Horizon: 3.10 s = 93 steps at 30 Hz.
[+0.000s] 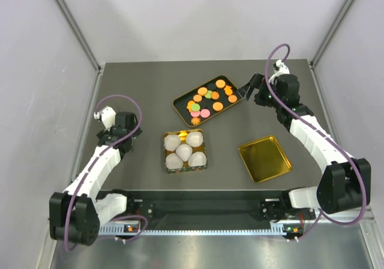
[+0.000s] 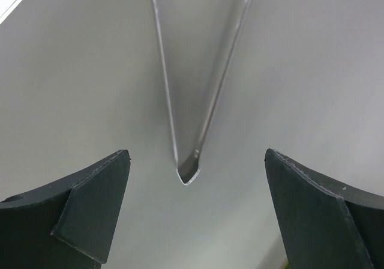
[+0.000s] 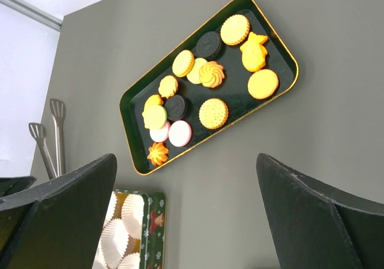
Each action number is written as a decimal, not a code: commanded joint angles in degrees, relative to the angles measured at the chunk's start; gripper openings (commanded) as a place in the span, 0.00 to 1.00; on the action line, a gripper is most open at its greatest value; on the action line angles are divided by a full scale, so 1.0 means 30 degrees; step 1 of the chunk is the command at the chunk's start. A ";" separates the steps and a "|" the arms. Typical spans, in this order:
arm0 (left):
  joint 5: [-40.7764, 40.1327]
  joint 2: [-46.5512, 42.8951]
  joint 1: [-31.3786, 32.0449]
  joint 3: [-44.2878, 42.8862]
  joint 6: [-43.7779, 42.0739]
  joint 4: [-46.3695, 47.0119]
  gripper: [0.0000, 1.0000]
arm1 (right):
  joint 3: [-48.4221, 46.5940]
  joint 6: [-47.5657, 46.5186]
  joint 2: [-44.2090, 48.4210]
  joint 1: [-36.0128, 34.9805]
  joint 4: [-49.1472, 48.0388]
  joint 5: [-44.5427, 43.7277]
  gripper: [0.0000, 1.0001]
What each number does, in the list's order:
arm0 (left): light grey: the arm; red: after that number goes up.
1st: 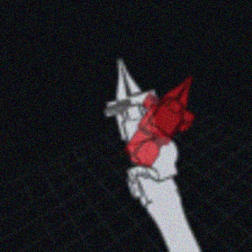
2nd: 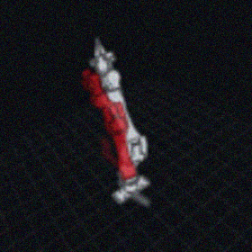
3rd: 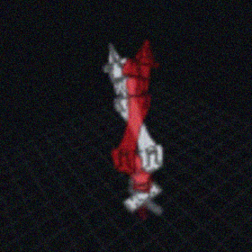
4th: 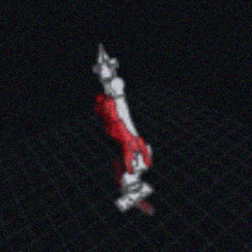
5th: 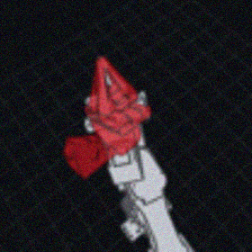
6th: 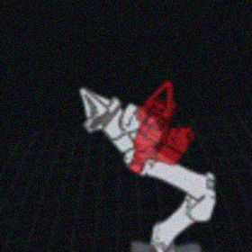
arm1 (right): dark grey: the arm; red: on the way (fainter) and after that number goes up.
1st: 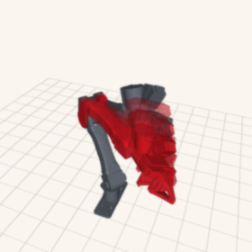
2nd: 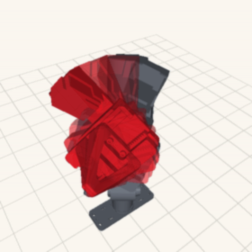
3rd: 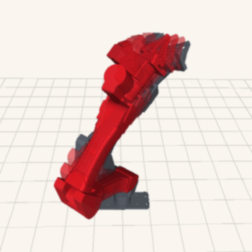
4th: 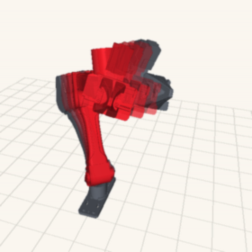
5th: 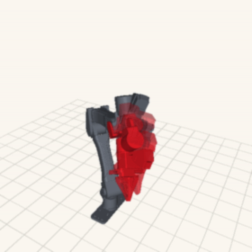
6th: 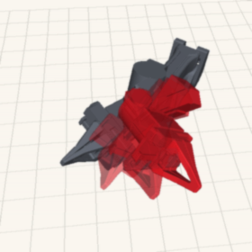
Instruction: Pack the cookies
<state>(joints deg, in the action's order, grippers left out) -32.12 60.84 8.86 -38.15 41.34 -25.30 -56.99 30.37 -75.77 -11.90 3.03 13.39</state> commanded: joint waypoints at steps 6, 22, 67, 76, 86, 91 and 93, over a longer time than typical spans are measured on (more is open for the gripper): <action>0.2059 0.2273 -0.2747 0.0588 -0.1911 0.3973 0.99 | -0.0427 -0.0133 0.0324 -0.0222 -0.0511 0.0723 1.00; 0.2912 0.8547 -0.4507 -0.1490 -0.2472 0.5594 0.91 | -0.0251 0.0072 0.0265 -0.0222 -0.0775 0.1338 1.00; 0.5257 0.4209 0.5832 -1.1685 -0.5110 -0.4546 0.46 | -0.0339 0.0277 -0.0378 -0.0251 -0.0863 0.2744 1.00; 0.4847 0.7257 0.8880 -1.3239 -0.4875 -0.4545 0.45 | -0.0368 0.0277 -0.0438 -0.0251 -0.0863 0.2803 1.00; 0.5053 0.9163 0.9966 -1.3972 -0.5079 -0.4106 0.47 | -0.0426 0.0189 -0.0496 -0.0222 -0.0863 0.2862 1.00; 0.4964 1.0012 1.0082 -1.4060 -0.5168 -0.3872 0.47 | -0.0456 0.0218 -0.0468 -0.0252 -0.0863 0.2950 1.00; 0.4905 1.0246 1.0083 -1.4177 -0.5197 -0.3843 0.47 | -0.0456 0.0189 -0.0496 -0.0252 -0.0863 0.2950 1.00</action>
<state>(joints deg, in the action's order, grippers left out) -16.08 90.74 38.79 -77.91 26.22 -38.68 -56.99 31.14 -77.32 -11.97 2.90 21.21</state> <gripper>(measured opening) 0.475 0.996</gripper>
